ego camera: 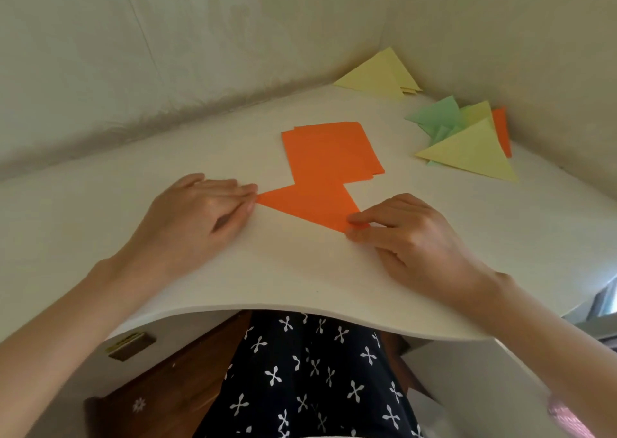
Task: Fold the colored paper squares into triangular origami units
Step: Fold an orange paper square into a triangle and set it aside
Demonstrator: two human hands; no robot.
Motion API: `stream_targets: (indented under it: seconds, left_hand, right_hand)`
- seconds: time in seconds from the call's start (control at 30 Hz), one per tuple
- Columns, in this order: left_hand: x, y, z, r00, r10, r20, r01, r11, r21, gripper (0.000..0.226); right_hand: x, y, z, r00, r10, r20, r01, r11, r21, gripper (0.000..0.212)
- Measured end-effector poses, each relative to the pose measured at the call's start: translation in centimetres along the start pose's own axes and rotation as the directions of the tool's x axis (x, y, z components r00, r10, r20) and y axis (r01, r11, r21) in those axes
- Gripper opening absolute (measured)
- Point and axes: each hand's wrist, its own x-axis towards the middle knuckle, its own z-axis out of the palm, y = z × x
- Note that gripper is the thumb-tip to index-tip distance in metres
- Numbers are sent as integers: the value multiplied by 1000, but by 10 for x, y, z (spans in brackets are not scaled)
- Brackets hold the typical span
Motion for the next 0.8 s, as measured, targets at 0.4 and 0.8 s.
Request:
stream_targets:
  seconds: [0.4,0.8]
  left_hand:
    - [39,44,21,965,241,99,-208,942,-263,48]
    - [60,25,32,977,205,53,-162,885,-437,33]
  right_hand:
    - [20,-13,2,932,211,296,-289,923,252,33]
    - [42,33,14,956,41,291,-183,859,478,26]
